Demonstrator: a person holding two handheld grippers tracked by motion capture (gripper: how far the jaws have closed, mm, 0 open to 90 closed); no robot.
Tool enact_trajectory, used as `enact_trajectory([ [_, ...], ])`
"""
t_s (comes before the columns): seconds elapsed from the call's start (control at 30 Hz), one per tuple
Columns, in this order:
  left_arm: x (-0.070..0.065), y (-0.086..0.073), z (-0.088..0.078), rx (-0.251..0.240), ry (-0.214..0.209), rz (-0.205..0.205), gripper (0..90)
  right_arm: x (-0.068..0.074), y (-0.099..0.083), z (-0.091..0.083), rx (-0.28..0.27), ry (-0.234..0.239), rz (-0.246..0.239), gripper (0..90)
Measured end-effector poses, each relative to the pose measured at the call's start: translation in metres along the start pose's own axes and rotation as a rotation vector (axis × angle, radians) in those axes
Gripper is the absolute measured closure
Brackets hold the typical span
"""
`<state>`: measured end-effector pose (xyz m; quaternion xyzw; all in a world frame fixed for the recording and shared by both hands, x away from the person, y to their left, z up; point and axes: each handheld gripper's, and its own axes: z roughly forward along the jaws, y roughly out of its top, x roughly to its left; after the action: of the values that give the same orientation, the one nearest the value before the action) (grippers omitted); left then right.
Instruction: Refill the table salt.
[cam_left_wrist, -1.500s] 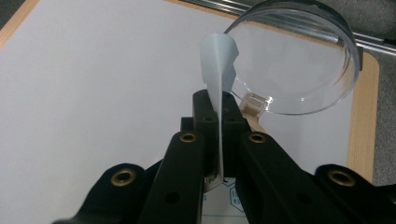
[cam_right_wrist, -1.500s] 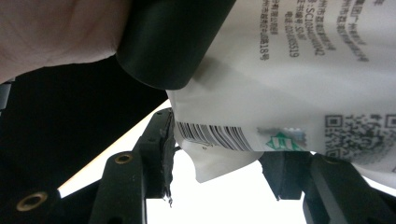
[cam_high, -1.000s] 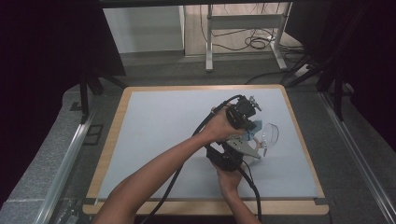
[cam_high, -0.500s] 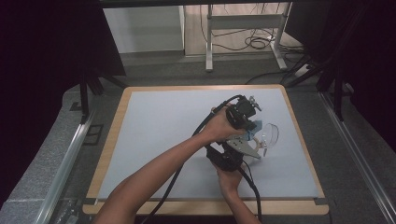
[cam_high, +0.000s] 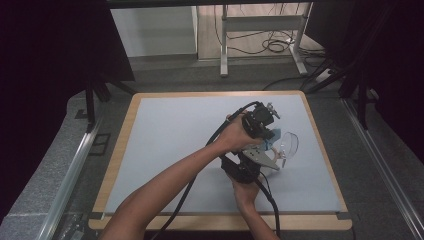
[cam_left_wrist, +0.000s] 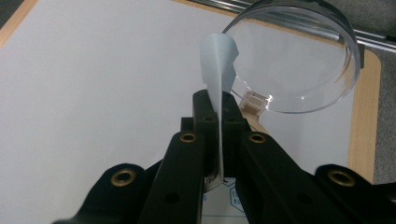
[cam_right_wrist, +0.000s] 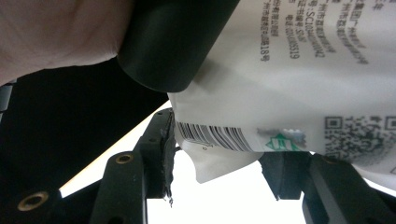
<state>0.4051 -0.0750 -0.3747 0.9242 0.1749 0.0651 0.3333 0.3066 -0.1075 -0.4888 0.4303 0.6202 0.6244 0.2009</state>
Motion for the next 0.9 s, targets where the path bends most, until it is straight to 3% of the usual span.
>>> enact_trajectory([
  [0.9,-0.0005,0.0010,-0.0001,0.006,-0.004,0.005,89.8,0.0013,0.0012,-0.0002,-0.012,-0.006,0.005,51.2],
])
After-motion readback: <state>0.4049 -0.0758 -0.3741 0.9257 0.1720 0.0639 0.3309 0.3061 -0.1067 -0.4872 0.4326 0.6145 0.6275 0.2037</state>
